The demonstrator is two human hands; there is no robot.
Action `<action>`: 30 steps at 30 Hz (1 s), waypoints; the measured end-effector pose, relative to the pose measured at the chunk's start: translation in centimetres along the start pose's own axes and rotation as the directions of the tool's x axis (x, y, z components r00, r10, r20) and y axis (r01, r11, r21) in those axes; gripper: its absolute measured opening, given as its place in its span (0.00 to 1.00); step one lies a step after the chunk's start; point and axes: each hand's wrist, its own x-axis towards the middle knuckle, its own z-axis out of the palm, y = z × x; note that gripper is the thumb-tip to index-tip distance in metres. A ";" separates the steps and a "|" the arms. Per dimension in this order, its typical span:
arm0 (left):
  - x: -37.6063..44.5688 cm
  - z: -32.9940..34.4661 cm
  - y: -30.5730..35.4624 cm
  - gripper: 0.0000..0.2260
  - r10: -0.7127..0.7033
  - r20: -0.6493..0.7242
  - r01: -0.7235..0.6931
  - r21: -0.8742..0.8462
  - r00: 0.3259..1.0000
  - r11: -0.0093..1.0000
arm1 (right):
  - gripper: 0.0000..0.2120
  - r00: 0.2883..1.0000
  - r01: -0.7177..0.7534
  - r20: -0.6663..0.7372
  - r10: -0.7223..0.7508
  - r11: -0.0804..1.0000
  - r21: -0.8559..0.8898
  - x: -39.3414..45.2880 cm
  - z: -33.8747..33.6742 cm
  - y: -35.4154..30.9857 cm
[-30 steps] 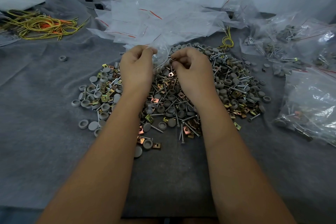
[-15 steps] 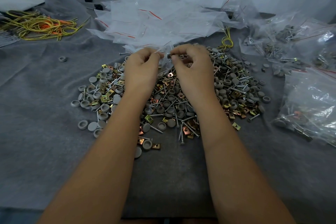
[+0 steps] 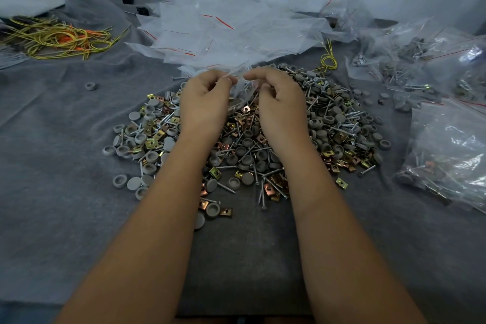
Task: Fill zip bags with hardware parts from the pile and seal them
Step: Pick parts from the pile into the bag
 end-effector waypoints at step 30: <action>0.6 -0.5 0.1 0.11 -0.071 -0.122 0.058 -0.110 0.990 0.992 | 0.14 0.846 0.242 0.533 0.031 0.868 -0.434 -0.7 0.2 -1.0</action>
